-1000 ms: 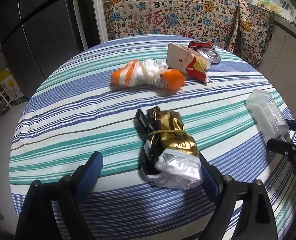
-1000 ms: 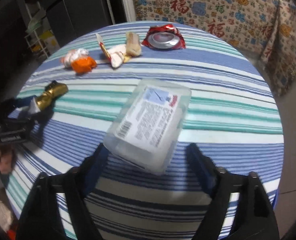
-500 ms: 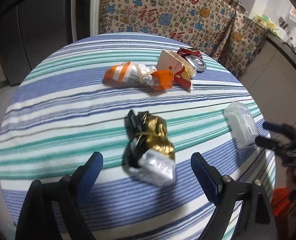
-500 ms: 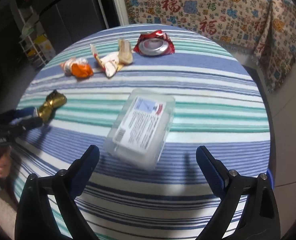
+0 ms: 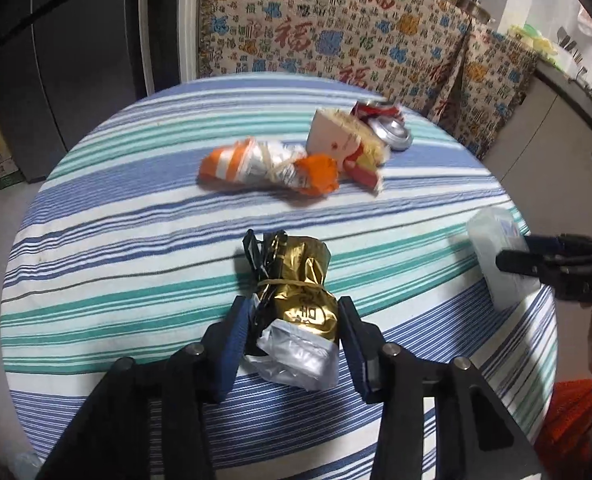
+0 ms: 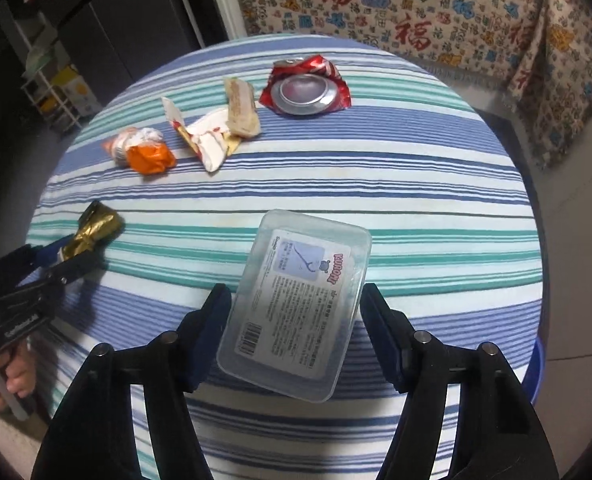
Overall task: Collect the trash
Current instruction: 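Carry the gold snack and clear box over the blue wastebasket with both tools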
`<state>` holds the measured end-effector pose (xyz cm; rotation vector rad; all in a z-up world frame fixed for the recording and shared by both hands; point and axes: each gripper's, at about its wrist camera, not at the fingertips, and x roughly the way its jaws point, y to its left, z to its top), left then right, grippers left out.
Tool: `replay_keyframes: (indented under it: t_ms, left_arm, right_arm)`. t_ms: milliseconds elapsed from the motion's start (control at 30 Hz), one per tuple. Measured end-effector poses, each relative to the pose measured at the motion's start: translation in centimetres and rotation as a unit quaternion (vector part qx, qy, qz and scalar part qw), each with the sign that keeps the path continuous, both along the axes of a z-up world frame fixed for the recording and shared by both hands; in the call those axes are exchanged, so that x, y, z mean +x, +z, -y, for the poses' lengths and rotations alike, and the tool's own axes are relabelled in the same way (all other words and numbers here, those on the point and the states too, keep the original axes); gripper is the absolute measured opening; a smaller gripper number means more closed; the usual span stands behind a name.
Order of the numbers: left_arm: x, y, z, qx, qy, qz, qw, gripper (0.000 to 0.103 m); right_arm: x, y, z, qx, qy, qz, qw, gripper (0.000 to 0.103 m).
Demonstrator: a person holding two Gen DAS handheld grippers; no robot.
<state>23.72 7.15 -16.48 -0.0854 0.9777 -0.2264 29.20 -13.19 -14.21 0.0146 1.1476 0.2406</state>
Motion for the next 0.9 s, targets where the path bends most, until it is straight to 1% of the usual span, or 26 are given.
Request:
replay_keyframes:
  t_ms: [133, 267, 500, 600, 700, 900]
  left_arm:
    - [-0.8, 1.3, 0.7, -0.027, -0.013, 0.018, 0.9994, 0.045]
    - [-1.5, 1.6, 3.0, -0.031, -0.039, 0.024, 0.9985, 0.044]
    - [-2.7, 1.4, 7.6, -0.028, -0.069, 0.019, 0.9971, 0.044]
    - [-3.6, 1.9, 10.3, -0.019, -0.092, 0.027, 0.9952, 0.044]
    - [-4.5, 2.5, 12.7, -0.021, -0.115, 0.028, 0.9927, 0.044]
    - [-5.3, 4.1, 18.9, -0.052, -0.162, 0.016, 0.9852, 0.044]
  right_arm:
    - [-1.6, 1.0, 1.0, 0.007, 0.007, 0.012, 1.000, 0.068]
    - [-3.0, 1.5, 2.6, 0.004, 0.006, 0.017, 1.000, 0.068]
    - [-5.5, 2.5, 7.0, 0.010, -0.020, 0.025, 0.999, 0.068]
    - [-6.9, 3.3, 9.8, 0.009, -0.037, 0.032, 0.999, 0.068]
    - [-8.2, 3.9, 13.2, 0.007, -0.059, 0.035, 0.998, 0.068]
    - [-10.4, 4.3, 20.7, 0.002, -0.115, 0.036, 0.993, 0.068]
